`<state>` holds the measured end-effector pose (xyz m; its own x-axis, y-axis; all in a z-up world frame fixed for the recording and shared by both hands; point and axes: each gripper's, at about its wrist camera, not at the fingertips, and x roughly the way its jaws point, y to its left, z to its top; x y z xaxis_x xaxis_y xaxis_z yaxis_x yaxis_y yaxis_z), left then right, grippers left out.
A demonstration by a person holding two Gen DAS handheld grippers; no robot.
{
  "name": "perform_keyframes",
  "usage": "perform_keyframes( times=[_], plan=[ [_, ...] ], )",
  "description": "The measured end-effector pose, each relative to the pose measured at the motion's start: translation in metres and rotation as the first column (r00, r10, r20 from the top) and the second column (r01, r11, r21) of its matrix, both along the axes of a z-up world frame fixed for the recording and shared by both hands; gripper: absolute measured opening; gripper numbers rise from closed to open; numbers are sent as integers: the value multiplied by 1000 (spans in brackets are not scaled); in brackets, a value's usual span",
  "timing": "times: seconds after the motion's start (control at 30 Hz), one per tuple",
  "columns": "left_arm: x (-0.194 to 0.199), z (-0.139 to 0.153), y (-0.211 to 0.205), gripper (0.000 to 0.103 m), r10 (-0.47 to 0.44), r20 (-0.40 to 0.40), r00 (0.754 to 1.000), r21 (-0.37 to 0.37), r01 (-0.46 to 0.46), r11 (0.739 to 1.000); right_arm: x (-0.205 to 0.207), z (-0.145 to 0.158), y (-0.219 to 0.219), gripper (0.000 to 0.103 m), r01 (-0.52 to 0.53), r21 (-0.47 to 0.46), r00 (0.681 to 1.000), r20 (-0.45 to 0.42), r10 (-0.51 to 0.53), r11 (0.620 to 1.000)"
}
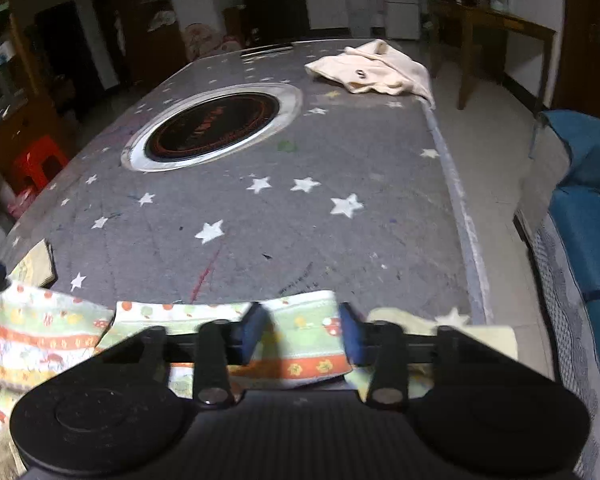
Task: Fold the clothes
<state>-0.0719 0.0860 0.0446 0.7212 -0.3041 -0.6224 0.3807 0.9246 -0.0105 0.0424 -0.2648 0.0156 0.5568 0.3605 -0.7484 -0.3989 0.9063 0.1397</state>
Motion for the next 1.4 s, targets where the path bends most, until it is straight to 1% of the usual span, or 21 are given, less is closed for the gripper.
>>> perform_keyframes(
  times=[0.07,0.2,0.27,0.37,0.4,0.43,0.5,0.53,0.63,0.67,0.73,0.77,0.83,0.9,0.93,0.97,1.07,1.1,1.17,1.3,1.4],
  plan=[
    [7,3,3,7,7,9,1000,11,-7,1000,4,8,9,15,-27,-12,999,31,27,1000],
    [33,9,12,6,47,20,999,43,-48,998,20,27,31,12,-46,-49,993,111,51,998],
    [49,14,20,6,81,46,996,73,-85,994,33,37,42,12,-31,-55,987,156,40,998],
    [74,22,33,6,148,116,982,107,-161,981,54,50,54,12,22,-12,976,217,-19,1000],
    [81,22,37,6,172,144,975,116,-189,975,60,52,58,14,40,8,971,235,-41,999],
    [91,20,40,11,198,156,968,123,-218,968,67,51,62,22,66,25,967,246,-71,997],
    [108,11,48,11,255,130,958,109,-269,957,82,44,72,26,98,29,969,226,-102,995],
    [112,6,51,14,273,118,955,106,-286,952,85,38,76,26,95,22,972,213,-97,995],
    [116,-6,58,20,308,88,947,110,-316,942,80,26,86,40,50,-5,984,174,-48,999],
    [118,-10,60,20,319,78,945,111,-326,939,74,22,90,41,19,-18,987,160,-16,1000],
    [111,-10,62,20,318,57,947,85,-321,943,64,15,97,42,-45,-49,990,134,51,998],
    [106,-8,63,20,306,51,951,63,-309,949,59,13,101,45,-81,-68,988,123,89,994],
    [89,-3,60,20,262,28,965,-4,-262,965,47,8,110,51,-140,-94,983,107,150,986],
    [72,-1,51,20,204,-7,979,-52,-204,977,40,2,120,53,-193,-105,975,87,202,976],
    [64,-3,45,20,173,-21,985,-58,-174,983,37,-1,125,56,-214,-107,972,80,223,971],
    [57,-7,38,20,146,-31,989,-45,-147,988,35,-5,131,57,-227,-107,969,71,235,968],
    [41,-20,18,20,95,-56,994,17,-95,995,35,-18,147,57,-234,-101,970,42,239,967],
    [39,-25,14,20,99,-62,993,35,-97,995,36,-21,149,57,-227,-104,972,40,232,968],
    [34,-28,20,20,116,-72,991,12,-116,993,37,-25,154,63,-210,-116,975,47,217,971],
    [19,-22,42,24,181,-56,982,-53,-184,981,36,-26,153,63,-190,-103,980,40,195,976],
    [11,-20,62,29,250,-56,967,-52,-253,966,22,-22,143,63,-203,-95,978,29,206,975]
  ],
)
